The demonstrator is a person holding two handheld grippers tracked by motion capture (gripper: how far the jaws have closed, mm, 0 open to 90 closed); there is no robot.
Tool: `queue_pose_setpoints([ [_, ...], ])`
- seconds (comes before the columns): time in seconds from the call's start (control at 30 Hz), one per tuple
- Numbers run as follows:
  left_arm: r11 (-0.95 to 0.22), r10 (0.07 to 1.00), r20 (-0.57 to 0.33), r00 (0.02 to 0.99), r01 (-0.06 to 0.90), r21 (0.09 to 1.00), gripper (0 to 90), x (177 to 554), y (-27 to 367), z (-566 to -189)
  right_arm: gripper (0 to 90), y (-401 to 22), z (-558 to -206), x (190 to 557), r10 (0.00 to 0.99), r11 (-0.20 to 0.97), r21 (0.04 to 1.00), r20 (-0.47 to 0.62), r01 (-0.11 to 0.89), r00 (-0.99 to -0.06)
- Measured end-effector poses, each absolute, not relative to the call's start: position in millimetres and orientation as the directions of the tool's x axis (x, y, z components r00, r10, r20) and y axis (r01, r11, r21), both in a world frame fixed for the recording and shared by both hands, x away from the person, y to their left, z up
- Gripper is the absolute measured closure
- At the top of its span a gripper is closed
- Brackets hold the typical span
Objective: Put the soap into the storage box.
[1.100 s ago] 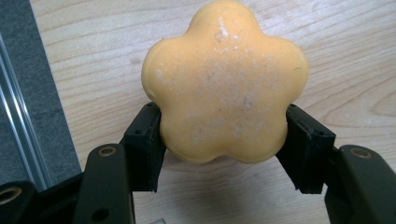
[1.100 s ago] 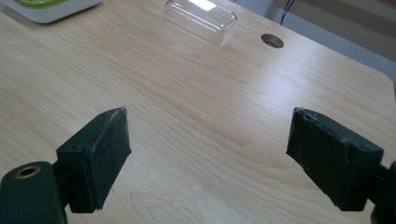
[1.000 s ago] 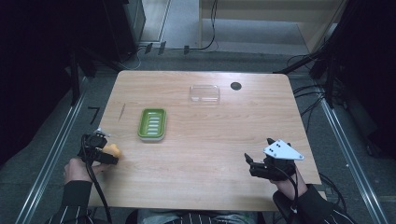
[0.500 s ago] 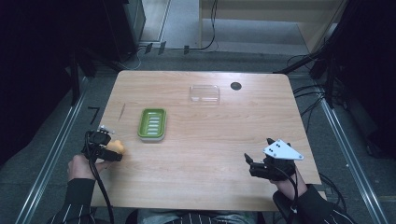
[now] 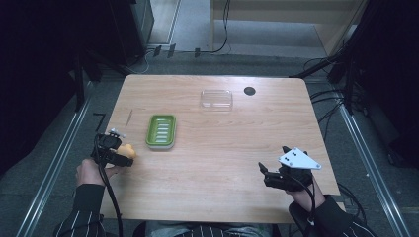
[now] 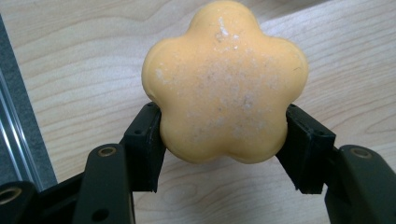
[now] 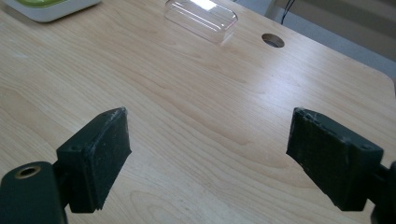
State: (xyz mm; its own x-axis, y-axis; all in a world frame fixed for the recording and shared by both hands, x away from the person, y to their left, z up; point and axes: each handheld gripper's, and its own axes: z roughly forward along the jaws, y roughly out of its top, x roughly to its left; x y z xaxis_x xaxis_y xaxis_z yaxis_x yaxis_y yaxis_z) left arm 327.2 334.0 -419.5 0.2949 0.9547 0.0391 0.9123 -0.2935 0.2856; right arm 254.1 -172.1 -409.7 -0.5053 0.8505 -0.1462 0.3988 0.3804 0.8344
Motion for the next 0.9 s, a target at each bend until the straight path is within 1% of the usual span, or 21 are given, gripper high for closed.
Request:
queue_pose_setpoints([
  [0.9,-0.325,0.942,0.035,0.334,0.880,0.348,39.6,352.2,315.3,-400.3,13.7,-172.5,-409.9,254.2,0.850,0.379,0.834,-0.142,0.401,-0.507],
])
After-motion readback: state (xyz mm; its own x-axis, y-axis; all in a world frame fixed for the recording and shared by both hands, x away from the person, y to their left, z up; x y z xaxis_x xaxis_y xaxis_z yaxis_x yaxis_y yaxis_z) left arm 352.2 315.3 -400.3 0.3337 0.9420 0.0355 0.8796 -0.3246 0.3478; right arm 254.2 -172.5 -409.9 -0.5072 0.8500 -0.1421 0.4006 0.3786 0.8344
